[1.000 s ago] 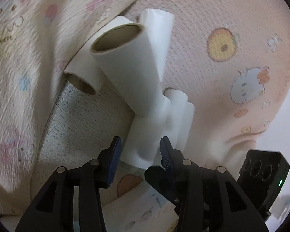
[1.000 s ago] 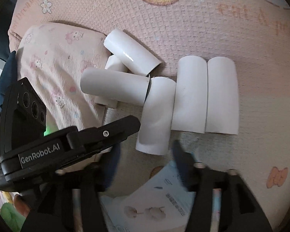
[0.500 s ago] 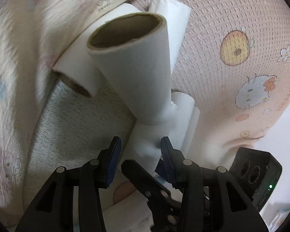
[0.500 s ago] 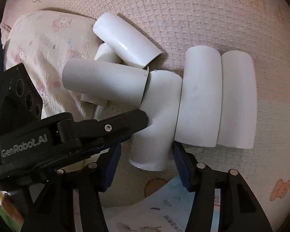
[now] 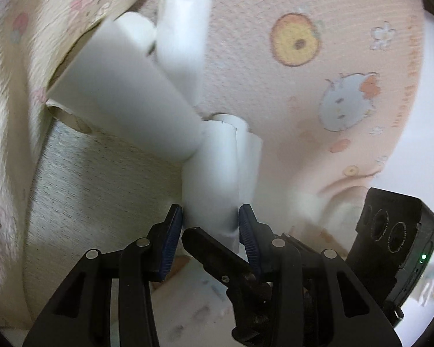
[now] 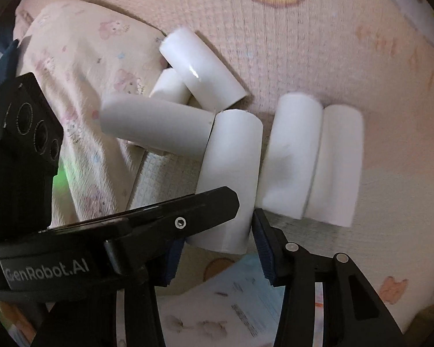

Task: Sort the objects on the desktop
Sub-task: 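Close the right gripper around a white tube while the left gripper grasps another, then lift both held white tubes and carry them toward the cardboard box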

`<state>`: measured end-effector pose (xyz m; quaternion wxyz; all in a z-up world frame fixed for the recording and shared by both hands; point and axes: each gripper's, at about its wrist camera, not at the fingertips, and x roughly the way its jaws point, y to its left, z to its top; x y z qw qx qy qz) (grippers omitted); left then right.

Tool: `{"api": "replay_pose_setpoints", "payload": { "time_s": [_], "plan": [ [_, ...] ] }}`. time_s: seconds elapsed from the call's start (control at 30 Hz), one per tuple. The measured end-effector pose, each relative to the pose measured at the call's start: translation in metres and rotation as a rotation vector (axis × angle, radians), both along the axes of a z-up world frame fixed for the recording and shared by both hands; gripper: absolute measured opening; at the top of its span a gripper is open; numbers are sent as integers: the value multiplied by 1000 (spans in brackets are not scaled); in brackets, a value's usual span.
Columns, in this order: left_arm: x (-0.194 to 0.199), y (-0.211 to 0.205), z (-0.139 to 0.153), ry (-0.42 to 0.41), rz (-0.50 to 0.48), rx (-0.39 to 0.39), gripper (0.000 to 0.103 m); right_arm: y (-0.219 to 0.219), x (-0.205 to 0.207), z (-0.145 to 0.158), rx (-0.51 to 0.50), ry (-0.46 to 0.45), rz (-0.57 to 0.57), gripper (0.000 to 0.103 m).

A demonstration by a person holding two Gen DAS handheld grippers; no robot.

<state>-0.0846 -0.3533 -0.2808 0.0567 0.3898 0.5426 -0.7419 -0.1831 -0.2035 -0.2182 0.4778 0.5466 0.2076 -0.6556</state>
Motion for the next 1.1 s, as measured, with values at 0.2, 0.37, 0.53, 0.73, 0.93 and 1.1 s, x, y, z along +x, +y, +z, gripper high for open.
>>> {"api": "replay_pose_setpoints", "payload": {
  "time_s": [0.2, 0.37, 0.53, 0.73, 0.93, 1.1],
  "plan": [
    [8, 14, 19, 86, -41, -40, 43, 21, 6, 20, -25, 48, -26, 43],
    [18, 30, 38, 155, -64, -80, 43, 43, 17, 39, -49, 101, -50, 43],
    [47, 56, 51, 202, -87, -114, 42, 76, 40, 54, -62, 142, -50, 43],
    [53, 102, 51, 161, -185, -129, 43, 98, 69, 50, -39, 108, -104, 43],
    [60, 150, 22, 40, -264, -63, 43, 158, 71, 21, 9, -22, -200, 43],
    [59, 181, -10, -105, -331, -12, 43, 200, 71, -16, 63, -153, -261, 43]
  ]
}}
